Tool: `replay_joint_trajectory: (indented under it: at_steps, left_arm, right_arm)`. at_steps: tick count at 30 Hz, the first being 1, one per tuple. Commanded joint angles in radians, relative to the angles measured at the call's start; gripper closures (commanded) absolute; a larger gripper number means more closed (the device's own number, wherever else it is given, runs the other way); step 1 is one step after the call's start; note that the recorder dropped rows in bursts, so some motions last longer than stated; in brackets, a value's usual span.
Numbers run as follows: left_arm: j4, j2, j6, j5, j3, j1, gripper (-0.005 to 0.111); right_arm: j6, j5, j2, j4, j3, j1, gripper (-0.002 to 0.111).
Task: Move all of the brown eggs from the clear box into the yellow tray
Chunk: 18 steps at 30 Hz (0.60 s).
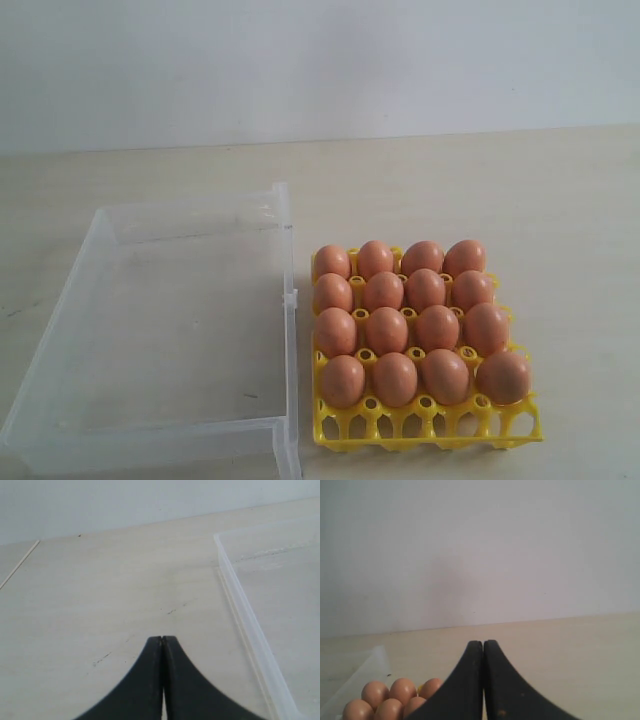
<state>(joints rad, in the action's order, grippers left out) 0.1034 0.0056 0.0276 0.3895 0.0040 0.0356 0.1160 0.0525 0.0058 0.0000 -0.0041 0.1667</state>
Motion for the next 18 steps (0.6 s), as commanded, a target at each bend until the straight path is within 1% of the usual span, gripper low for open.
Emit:
replay_joint_trajectory:
  at_steps: [1, 6, 18]
  left_arm:
    - [-0.002, -0.006, -0.004, -0.009, -0.004, -0.006, 0.107]
    - [-0.002, -0.006, -0.004, -0.009, -0.004, -0.006, 0.107]
    - [-0.002, -0.006, -0.004, -0.009, -0.004, -0.006, 0.107]
  right_arm:
    - [-0.023, 0.011, -0.006, 0.000, 0.004, -0.004, 0.108]
    - [-0.110, 0.005, -0.006, 0.000, 0.004, -0.004, 0.108]
    - [-0.122, 0.005, -0.006, 0.000, 0.004, -0.004, 0.108]
